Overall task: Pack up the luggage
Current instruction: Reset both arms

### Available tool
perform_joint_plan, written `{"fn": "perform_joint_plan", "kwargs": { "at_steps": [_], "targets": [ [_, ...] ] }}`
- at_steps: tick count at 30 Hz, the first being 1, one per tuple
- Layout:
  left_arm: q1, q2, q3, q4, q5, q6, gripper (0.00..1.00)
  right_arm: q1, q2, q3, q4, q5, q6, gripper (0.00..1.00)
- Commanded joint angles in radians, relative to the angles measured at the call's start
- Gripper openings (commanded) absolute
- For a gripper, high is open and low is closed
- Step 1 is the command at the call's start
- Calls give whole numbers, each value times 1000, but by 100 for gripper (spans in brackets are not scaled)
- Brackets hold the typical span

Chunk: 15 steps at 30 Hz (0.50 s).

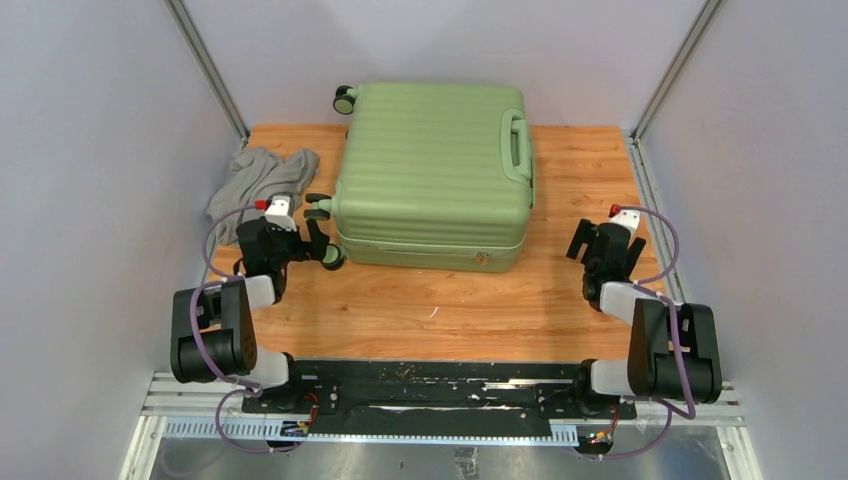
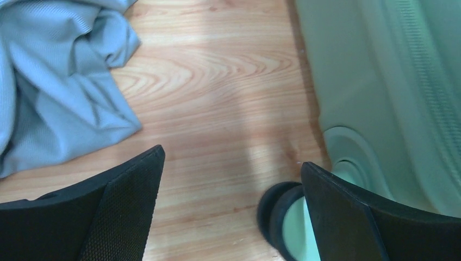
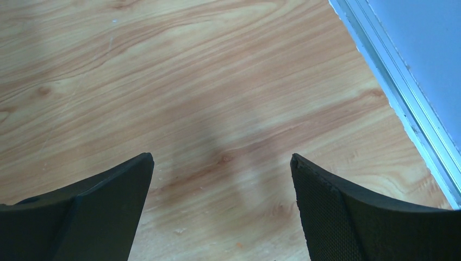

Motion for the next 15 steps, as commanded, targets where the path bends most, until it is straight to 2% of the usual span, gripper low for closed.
{"fn": "perform_joint_plan", "kwargs": {
  "at_steps": [1,3,5,6,7,8,10,11,13,15],
  "targets": [
    [-90,-50,-89,297,-103,2,100,73,-18,-74,196,57,-82,100],
    [-153,-96,-173,379,-169,76,100,111,-21,-146,320,51,-135,100],
    [-217,-132,-271,519,-257,129,100,160,41,-277,687,-39,-234,100],
    [-235,-97,-320,670,-259,139,100,179,111,-331,880,-17,-262,100],
    [-257,-37,-359,815,-286,128,100,199,144,-352,950,51,-272,100],
    [-261,-9,-361,839,-299,116,100,205,129,-345,892,89,-260,100],
    [-261,-79,-254,501,-322,132,100,194,66,-255,616,96,-222,100],
    [-252,-94,-223,454,-344,113,100,182,55,-185,465,89,-202,100],
    [-237,-24,-264,646,-335,73,100,172,80,-192,535,75,-207,100],
    [-234,-70,-237,519,-311,89,100,171,92,-208,587,72,-218,100]
  ]
}}
